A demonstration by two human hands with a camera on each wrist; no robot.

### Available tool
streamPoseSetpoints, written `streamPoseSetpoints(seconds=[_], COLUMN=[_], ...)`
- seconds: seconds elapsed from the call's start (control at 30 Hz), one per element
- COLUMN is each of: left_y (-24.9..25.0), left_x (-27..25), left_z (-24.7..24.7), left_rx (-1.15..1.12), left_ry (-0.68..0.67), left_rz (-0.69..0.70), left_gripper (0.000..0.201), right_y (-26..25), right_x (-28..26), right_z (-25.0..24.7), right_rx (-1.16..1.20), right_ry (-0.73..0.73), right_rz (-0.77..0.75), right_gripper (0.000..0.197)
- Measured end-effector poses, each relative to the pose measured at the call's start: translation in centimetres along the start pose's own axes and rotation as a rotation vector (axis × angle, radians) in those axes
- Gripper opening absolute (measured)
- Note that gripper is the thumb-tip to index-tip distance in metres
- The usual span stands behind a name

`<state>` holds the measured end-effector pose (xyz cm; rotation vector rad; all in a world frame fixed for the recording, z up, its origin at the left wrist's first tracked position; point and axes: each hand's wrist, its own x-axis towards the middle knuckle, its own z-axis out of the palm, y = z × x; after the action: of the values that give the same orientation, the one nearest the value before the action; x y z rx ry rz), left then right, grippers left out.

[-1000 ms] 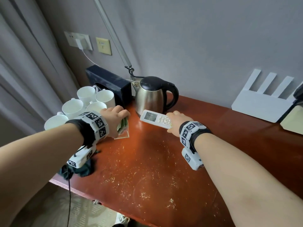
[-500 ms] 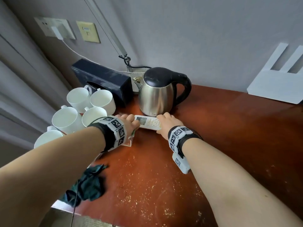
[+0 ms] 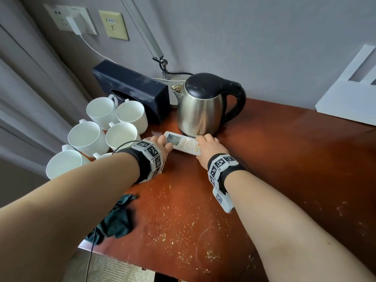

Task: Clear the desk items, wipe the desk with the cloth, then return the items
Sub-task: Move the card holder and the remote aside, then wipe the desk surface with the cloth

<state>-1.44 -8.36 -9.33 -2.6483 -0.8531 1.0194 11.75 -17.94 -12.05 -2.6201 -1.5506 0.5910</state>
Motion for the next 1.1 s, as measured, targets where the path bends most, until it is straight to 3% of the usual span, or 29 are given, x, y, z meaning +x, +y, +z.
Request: streamPoseSetpoints(seconds=[0.1, 0.3, 0.47, 0.7, 0.93, 1.1], left_y=[0.2, 0.6, 0.7, -0.9, -4.4, -7.8], left_x=[-1.0, -4.9, -11.1, -16.8, -18.2, -17.4], left_z=[-0.3, -1.3, -0.1, 7.2, 13.4, 17.2], left_rx=[0.000, -0.132, -0.308, -0.367, -0.510, -0.616], left_ry=[0.066, 0.327, 0.393, 0.264, 0.103, 0.089], left_rz=[-0.007, -0.004, -0.024, -0.156, -0.255, -0.065], left_gripper=[0.078, 0.072, 0.059, 0.062, 0.071, 0.075], right_y=[0.3, 0.6, -0.6, -2.9, -7.7, -15.2], right_x=[-1.0, -4.5, -8.4, -12.9, -14.4, -13.9], right_z=[-1.1, -3.6, -4.2, -2.9, -0.8, 3.1], right_rx=[-0.025, -0.047, -0.092, -0.160, -0.170, -0.119], right_ry=[0.009, 0.029, 0.006, -0.121, -0.152, -0.163], right_rz=[-0.010, -0.051, -0.121, -0.207, -0.244, -0.290], right_gripper=[0.048, 0.046, 0.047, 0.041, 0.040, 0.048])
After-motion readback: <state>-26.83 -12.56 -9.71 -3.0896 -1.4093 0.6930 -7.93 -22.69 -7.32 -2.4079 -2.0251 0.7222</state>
